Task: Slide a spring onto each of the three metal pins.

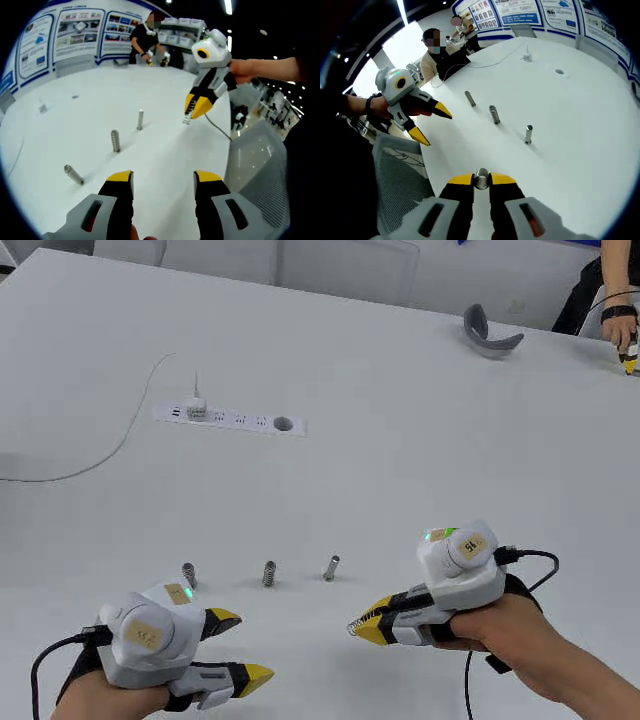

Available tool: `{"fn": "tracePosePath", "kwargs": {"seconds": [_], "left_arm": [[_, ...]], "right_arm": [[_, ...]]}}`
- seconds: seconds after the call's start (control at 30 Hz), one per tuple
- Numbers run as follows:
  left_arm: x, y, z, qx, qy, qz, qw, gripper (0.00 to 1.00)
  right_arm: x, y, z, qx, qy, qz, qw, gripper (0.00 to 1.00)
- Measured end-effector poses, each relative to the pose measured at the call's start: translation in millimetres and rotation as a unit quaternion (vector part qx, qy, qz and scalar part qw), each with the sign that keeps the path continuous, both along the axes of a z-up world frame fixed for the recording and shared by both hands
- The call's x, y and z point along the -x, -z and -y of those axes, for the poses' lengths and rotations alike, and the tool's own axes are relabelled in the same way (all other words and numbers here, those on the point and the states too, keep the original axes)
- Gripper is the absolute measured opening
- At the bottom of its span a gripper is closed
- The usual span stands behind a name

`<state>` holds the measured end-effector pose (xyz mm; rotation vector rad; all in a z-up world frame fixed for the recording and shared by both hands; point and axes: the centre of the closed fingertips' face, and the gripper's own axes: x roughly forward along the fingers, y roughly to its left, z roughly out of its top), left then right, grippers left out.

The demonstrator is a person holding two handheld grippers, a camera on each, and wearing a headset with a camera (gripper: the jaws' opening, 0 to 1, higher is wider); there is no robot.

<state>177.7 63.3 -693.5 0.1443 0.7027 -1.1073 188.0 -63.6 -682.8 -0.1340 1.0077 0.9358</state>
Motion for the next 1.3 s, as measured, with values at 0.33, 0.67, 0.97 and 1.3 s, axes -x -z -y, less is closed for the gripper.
{"fn": "tracePosePath", "kwargs": {"seconds": [0.33, 0.67, 0.97, 1.3], "left_arm": [[-5.3, 1.8, -14.9, -0.003, -0.027, -0.002, 0.9996, 0.54], [-10.0, 1.5, -26.7, -0.002, -0.051, -0.003, 0.9987, 0.58], [-15.8, 2.0, -37.9, -0.002, -0.075, -0.004, 0.9972, 0.61], [-18.0, 4.4, -47.9, -0.009, -0.084, -0.007, 0.9964, 0.63]], "right_arm": [[-20.1, 2.6, 9.3, 0.019, 0.018, -0.006, 0.9996, 0.13], [-43.7, 2.0, 17.0, 0.039, 0.023, 0.0, 0.999, 0.13], [-63.1, 6.4, 23.1, 0.061, 0.028, 0.011, 0.9977, 0.13], [-81.1, 10.4, 19.8, 0.072, 0.022, 0.016, 0.997, 0.13]]}}
